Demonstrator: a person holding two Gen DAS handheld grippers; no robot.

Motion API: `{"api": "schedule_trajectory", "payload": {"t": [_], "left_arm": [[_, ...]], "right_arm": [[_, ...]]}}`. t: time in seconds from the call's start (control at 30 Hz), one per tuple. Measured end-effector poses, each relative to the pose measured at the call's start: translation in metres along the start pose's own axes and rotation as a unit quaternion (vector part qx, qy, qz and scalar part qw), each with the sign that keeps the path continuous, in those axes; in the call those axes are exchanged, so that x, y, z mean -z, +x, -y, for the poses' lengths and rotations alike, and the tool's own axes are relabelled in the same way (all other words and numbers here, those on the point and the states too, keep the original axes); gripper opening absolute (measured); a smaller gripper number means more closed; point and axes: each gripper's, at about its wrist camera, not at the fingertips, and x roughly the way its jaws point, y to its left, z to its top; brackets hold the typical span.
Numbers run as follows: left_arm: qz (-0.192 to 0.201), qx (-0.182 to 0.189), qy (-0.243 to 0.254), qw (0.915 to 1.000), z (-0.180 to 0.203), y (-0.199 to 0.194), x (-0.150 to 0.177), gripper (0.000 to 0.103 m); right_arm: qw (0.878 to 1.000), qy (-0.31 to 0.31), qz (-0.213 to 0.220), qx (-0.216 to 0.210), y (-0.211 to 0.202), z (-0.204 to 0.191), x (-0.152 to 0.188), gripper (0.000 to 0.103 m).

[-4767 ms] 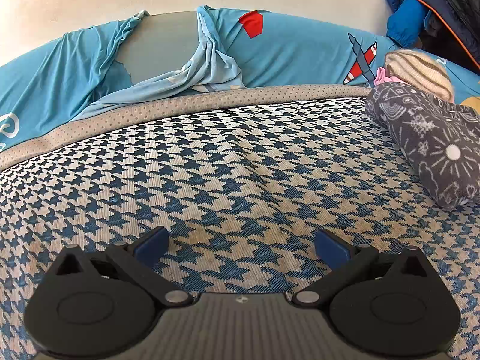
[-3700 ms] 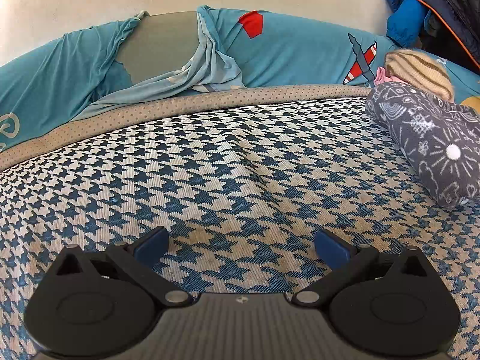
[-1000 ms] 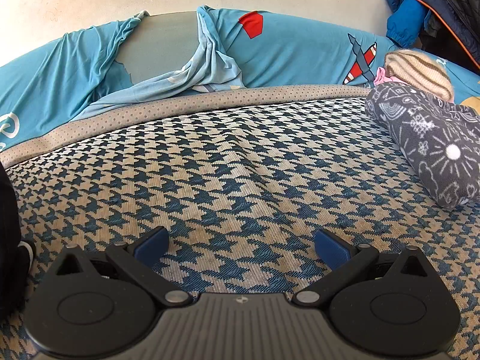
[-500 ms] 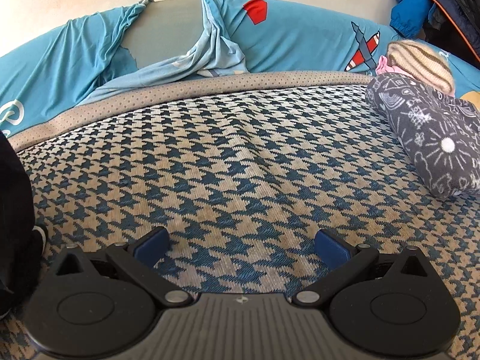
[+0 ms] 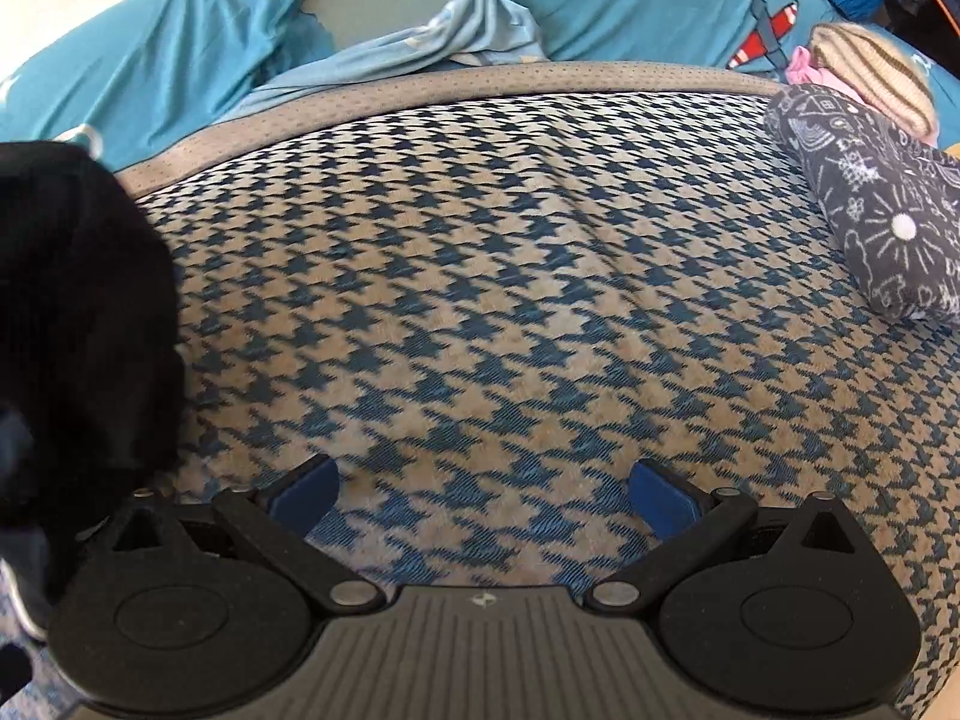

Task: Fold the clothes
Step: 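Move both open tools toward the black striped garment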

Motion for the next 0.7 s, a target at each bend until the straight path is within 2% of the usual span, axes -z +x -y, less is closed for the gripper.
{"api": "schedule_trajectory", "payload": {"t": [0.2, 0.37, 0.53, 0.7], "left_arm": [[-0.001, 0.003, 0.000, 1.0000, 0.005, -0.002, 0.001, 0.103], [-0.001, 0.006, -0.004, 1.0000, 0.008, -0.005, 0.002, 0.103], [0.000, 0.005, -0.009, 0.9999, 0.009, -0.006, 0.003, 0.103], [0.000, 0.000, -0.011, 0.9999, 0.010, -0.007, 0.003, 0.103]], "right_arm": [[0.999, -0.021, 0.000, -0.048, -0.022, -0.004, 0.006, 0.103], [0.993, -0.082, 0.016, -0.082, -0.045, -0.012, 0.009, 0.103], [0.985, -0.136, 0.031, -0.101, -0.060, -0.023, 0.017, 0.103], [0.981, -0.151, 0.020, -0.118, -0.067, -0.026, 0.020, 0.103]]}}
